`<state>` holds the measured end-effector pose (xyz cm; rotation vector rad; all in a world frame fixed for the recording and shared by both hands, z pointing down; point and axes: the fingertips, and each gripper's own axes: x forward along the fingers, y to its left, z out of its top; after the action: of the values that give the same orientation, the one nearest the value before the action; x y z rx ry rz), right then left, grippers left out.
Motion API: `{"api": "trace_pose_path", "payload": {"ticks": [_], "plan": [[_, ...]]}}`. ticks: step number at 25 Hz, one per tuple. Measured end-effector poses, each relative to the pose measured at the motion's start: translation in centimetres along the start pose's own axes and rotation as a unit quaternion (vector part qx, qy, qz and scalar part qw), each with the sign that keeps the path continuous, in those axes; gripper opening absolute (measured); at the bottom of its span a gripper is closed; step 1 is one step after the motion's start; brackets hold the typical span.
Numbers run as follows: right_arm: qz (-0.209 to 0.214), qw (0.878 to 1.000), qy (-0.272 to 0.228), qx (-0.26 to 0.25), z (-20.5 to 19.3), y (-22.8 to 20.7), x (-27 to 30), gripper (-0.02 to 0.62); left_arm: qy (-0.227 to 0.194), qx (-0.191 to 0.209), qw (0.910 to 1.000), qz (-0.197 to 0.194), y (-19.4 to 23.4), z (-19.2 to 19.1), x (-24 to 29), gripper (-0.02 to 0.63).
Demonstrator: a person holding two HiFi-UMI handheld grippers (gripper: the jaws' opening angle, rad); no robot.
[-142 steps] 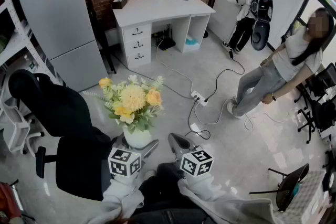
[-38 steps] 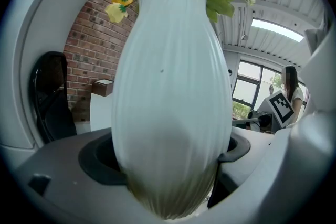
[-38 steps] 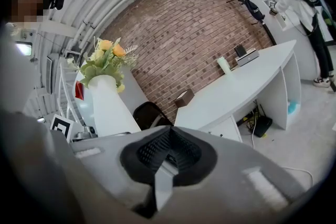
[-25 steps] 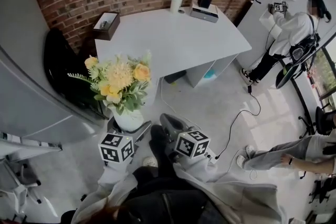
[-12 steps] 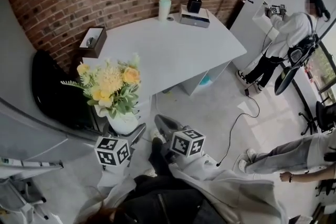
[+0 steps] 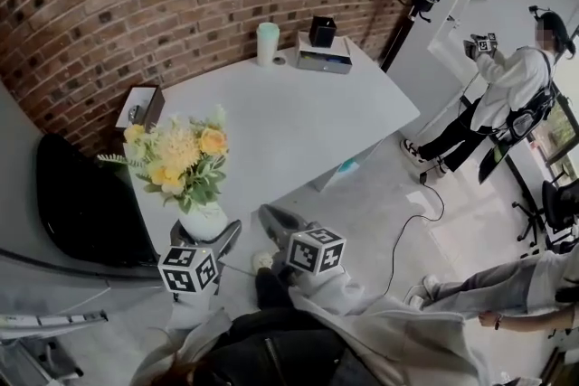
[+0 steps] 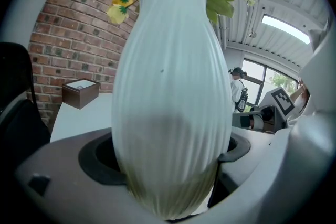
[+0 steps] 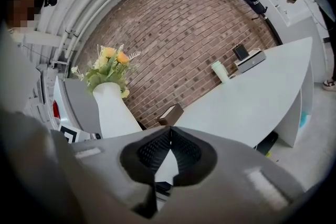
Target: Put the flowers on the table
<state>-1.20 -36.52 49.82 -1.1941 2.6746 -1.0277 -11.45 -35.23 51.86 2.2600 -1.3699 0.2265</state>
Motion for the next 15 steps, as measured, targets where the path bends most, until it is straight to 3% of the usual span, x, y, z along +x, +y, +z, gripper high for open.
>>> {"api": "trace_pose_path", "payload": {"ticks": [15], "plan": [[0.017,1.000,0.006,0.002,8.3,-8.3,9.5,0.000,-0.009,0.001,0.9997,0.023,6.1,6.9,12.6,0.492]]}}
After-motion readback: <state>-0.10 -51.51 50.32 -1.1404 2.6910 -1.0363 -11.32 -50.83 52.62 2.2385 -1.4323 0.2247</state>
